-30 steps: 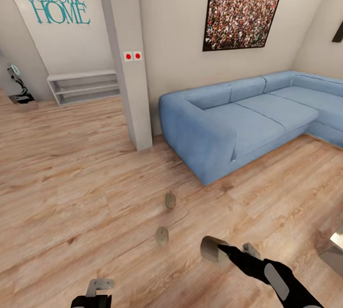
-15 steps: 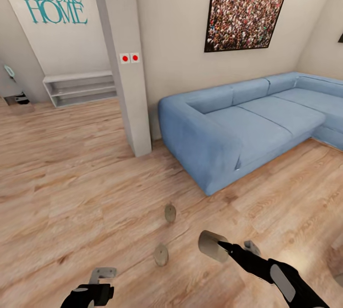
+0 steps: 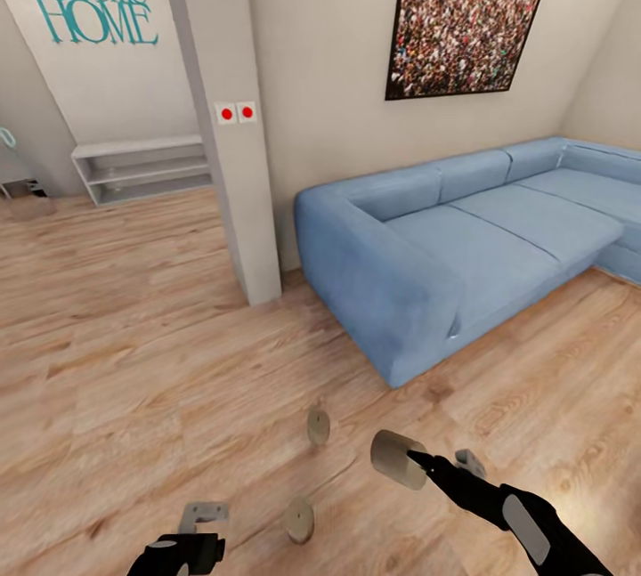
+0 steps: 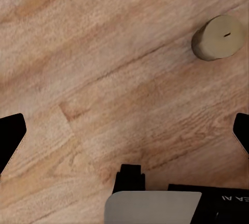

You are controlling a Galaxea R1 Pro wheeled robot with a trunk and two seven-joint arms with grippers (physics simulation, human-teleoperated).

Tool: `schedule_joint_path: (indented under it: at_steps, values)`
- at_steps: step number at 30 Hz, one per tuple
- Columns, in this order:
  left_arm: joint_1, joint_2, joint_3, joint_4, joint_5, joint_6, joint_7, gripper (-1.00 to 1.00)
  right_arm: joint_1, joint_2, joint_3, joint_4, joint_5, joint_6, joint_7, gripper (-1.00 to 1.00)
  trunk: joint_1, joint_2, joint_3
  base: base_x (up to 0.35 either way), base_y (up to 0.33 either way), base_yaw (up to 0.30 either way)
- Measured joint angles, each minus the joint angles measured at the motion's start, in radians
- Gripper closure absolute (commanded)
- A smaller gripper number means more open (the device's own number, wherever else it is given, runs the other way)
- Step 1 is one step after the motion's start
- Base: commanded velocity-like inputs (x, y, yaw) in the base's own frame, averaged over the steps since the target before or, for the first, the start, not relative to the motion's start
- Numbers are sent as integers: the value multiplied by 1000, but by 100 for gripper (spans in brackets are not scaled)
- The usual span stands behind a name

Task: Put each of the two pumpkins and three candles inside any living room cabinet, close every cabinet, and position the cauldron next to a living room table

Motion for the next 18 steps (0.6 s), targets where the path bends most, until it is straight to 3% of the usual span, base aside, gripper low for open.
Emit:
schedule_joint_path:
  at_steps: [3, 9, 18]
  values:
    - [0, -1, -2, 1, 0, -1, 0, -100, 0, -5, -2, 2, -3, 0, 6, 100, 0, 0, 0, 316, -40, 0]
    - [0, -1, -2, 0, 0, -1, 0, -100, 0, -6, -74, 2, -9, 0, 11, 100, 0, 0, 1, 259, -174, -59]
    - [0, -1, -2, 0, 1, -23, -3, -100, 0, -3, -82, 2, -12, 0, 10, 100, 0, 0, 9, 56, -27, -123]
